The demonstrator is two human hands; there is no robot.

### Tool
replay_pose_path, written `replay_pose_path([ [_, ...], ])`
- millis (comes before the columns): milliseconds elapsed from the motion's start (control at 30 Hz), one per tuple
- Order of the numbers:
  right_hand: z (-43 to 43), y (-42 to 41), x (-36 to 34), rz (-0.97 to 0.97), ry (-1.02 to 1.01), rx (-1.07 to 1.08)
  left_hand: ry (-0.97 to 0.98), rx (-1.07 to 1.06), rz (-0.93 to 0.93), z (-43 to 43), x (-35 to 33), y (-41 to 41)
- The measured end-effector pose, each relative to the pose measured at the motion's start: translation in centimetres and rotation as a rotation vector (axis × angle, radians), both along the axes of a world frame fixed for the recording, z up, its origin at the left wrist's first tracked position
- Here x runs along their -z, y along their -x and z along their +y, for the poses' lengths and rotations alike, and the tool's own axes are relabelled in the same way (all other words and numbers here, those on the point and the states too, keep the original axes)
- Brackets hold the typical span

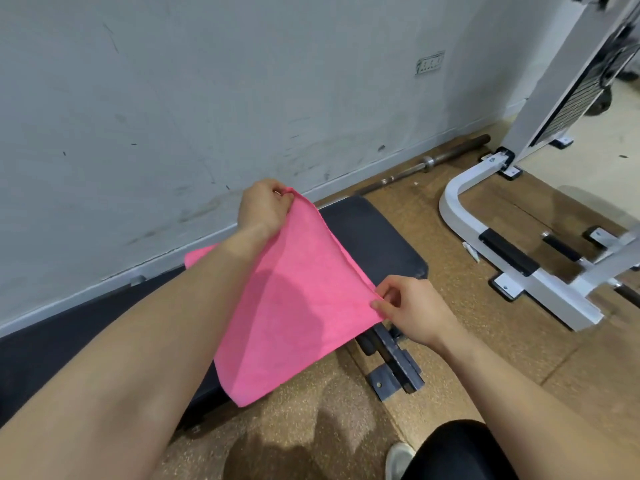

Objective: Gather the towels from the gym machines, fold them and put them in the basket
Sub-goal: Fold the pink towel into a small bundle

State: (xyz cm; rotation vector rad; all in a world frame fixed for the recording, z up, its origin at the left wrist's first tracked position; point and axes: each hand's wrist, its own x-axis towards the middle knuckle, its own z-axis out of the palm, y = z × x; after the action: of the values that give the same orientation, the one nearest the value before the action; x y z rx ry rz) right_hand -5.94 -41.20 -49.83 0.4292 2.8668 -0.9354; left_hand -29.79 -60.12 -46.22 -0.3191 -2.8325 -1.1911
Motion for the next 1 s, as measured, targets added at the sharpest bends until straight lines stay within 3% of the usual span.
replay_pose_path([
  [300,0.7,0.3,2.3,0.07,-0.003,0.135,0.261,0.044,0.061,3.4,5.9,2.2],
  [400,0.3,0.7,2.3,0.08,-0.038,0.148,0.315,0.062,-0.099,3.6,7.9,2.7],
  [467,-0.1,1.3,1.9,0.111,-0.072,0.14,0.251,0.051,-0.151,3.3,8.6,2.8],
  [533,-0.8,2.1,1.3,0.153,-0.072,0.139,0.112,0.033,-0.089,2.7,8.5,2.3],
  [667,-3.2,3.9,0.5,0.245,0.051,0.137,-0.094,0.038,-0.034,0.8,6.2,-0.3],
  [833,-6.8,5.1,-1.4,0.297,0.13,0.131,-0.241,0.147,-0.005,-3.6,2.9,-7.1],
  [1000,-11.3,4.8,-3.2,0.289,0.197,-0.017,-0.314,0.159,-0.082,-8.9,0.9,-14.6],
])
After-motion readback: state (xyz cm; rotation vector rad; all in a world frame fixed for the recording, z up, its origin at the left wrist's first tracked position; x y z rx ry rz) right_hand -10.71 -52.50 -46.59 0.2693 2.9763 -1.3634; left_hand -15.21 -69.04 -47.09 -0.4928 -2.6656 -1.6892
